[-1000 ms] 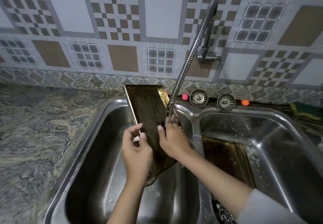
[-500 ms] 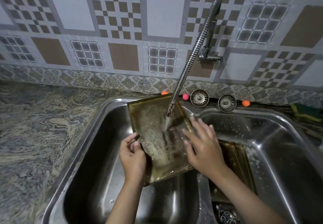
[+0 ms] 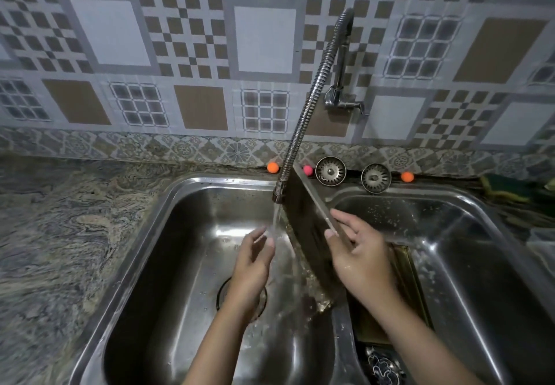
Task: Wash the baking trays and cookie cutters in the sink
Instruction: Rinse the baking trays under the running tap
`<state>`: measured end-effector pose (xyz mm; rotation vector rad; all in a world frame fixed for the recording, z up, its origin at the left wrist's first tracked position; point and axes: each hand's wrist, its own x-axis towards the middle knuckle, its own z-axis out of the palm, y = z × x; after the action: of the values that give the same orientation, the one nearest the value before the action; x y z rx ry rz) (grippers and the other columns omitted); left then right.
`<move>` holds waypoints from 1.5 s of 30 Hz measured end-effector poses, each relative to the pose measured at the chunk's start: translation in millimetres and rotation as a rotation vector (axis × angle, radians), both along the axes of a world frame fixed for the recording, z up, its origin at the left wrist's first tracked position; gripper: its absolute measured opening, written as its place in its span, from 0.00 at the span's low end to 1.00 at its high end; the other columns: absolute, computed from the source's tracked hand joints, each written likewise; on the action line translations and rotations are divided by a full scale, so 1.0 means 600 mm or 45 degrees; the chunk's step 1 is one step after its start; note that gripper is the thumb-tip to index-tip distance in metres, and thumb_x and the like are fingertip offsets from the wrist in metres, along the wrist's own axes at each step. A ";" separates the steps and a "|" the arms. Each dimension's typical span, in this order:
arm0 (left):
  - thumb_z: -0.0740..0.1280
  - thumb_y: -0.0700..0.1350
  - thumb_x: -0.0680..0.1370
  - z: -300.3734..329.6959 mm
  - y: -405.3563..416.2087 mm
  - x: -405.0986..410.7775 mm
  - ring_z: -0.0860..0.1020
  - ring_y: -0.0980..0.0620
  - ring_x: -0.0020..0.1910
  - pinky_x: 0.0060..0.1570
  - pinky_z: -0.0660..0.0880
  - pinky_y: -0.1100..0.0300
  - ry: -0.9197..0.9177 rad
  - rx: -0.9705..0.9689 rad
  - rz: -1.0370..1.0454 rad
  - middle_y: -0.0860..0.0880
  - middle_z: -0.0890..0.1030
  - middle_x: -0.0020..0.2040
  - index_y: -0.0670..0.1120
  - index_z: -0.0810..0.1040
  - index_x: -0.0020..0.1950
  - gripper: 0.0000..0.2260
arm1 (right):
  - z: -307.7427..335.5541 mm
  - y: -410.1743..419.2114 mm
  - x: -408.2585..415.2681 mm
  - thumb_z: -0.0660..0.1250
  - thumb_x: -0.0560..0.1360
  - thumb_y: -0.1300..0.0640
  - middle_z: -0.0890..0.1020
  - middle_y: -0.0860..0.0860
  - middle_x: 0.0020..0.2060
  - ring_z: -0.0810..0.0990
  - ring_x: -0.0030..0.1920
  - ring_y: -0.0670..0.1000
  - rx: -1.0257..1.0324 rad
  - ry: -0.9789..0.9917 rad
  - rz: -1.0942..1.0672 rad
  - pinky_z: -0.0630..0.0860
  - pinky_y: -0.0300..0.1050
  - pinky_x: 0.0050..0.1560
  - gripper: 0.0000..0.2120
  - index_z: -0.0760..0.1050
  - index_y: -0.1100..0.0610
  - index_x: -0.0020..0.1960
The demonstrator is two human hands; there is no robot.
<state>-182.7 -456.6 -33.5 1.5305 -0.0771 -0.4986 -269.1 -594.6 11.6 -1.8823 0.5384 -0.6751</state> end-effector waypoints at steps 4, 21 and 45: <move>0.60 0.57 0.75 0.058 -0.004 -0.019 0.81 0.54 0.55 0.48 0.75 0.55 0.088 -0.364 -0.229 0.57 0.82 0.56 0.64 0.70 0.65 0.18 | -0.021 0.062 -0.006 0.66 0.74 0.57 0.84 0.42 0.50 0.83 0.48 0.45 -0.406 0.038 0.096 0.81 0.44 0.49 0.20 0.73 0.47 0.66; 0.63 0.35 0.77 0.000 0.055 -0.024 0.82 0.47 0.51 0.46 0.81 0.55 0.107 -0.608 0.107 0.43 0.82 0.57 0.50 0.70 0.68 0.21 | -0.070 0.018 0.037 0.43 0.78 0.37 0.39 0.41 0.76 0.36 0.75 0.43 -0.806 0.687 0.524 0.35 0.58 0.73 0.30 0.42 0.44 0.77; 0.62 0.37 0.73 -0.016 0.042 0.019 0.81 0.49 0.55 0.49 0.79 0.57 0.136 -0.731 -0.028 0.46 0.82 0.59 0.48 0.71 0.67 0.22 | -0.070 0.049 0.071 0.45 0.80 0.45 0.40 0.42 0.76 0.35 0.75 0.42 -0.975 0.449 0.707 0.35 0.49 0.73 0.29 0.43 0.50 0.78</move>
<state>-171.5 -431.7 -42.8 0.9411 -0.1409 -0.5201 -226.2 -565.2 -30.3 -2.7396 -0.0810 -0.1665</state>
